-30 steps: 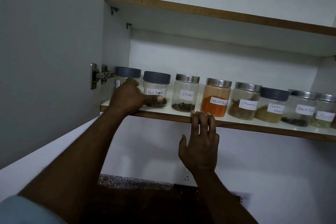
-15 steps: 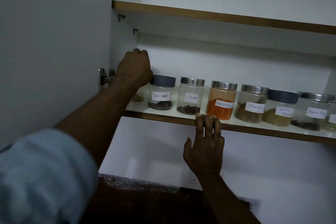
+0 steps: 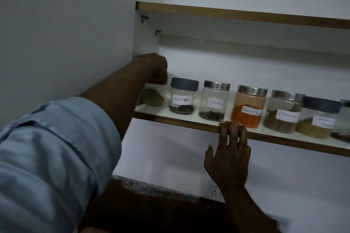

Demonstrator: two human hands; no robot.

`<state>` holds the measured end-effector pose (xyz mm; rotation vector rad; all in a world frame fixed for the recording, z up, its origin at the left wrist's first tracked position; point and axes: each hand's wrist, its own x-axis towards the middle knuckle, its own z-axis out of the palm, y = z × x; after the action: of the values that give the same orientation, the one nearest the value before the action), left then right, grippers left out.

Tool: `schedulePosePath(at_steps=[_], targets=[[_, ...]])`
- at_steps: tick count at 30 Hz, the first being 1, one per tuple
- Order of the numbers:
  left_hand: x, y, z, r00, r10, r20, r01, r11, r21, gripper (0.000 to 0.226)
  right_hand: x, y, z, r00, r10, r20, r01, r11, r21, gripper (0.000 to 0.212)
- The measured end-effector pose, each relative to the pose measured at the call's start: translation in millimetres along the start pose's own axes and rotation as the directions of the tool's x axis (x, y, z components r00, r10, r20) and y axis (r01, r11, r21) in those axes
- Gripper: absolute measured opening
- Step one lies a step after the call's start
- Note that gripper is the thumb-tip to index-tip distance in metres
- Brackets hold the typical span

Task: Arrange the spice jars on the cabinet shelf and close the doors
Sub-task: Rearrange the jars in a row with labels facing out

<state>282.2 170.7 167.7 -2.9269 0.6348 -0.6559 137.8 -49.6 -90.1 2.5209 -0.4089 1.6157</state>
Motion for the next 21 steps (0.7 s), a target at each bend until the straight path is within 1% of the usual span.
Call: schedulePosePath(at_steps=[3, 5, 7, 10, 13, 15, 16, 18, 21], targets=[[-1, -5, -10, 0.994, 0.039, 0.103, -0.036, 0.999, -0.029, 0.026, -1, -1, -1, 1.000, 0.001, 0.002, -0.001, 1.000, 0.001, 0.091], [-3, -5, -10, 0.992, 0.052, 0.119, -0.047, 0.998, -0.046, 0.030, -2, -1, -2, 1.000, 0.007, 0.005, -0.007, 1.000, 0.009, 0.092], [-4, -4, -6, 0.992, 0.048, 0.115, -0.039, 0.996, -0.078, 0.040, -2, -1, -3, 1.000, 0.011, 0.010, -0.011, 1.000, 0.016, 0.091], [0, -2, 5, 0.998, 0.034, 0.048, -0.028, 0.991, -0.129, 0.057, -2, 0, -4, 1.000, 0.004, 0.022, -0.005, 1.000, 0.023, 0.091], [2, -5, 21, 0.996, -0.006, -0.087, -0.003, 0.994, -0.112, 0.075, -2, 0, -4, 1.000, -0.003, 0.030, 0.002, 1.000, 0.025, 0.091], [1, -5, 31, 0.987, -0.028, -0.158, 0.012, 0.995, -0.102, 0.076, -1, 1, -4, 0.999, -0.004, 0.039, 0.003, 1.000, 0.023, 0.092], [-1, -4, 32, 0.986, -0.029, -0.162, 0.012, 0.994, -0.105, 0.075, -1, 1, -4, 0.999, -0.005, 0.043, 0.004, 1.000, 0.022, 0.092], [-4, -2, 27, 0.994, -0.005, -0.107, -0.009, 0.991, -0.137, 0.070, -1, 2, -3, 0.999, -0.006, 0.046, 0.005, 1.000, 0.020, 0.092], [-11, -2, 9, 0.998, 0.050, 0.031, -0.045, 0.987, -0.156, 0.056, -1, 3, -3, 0.999, -0.005, 0.050, 0.004, 1.000, 0.019, 0.092]])
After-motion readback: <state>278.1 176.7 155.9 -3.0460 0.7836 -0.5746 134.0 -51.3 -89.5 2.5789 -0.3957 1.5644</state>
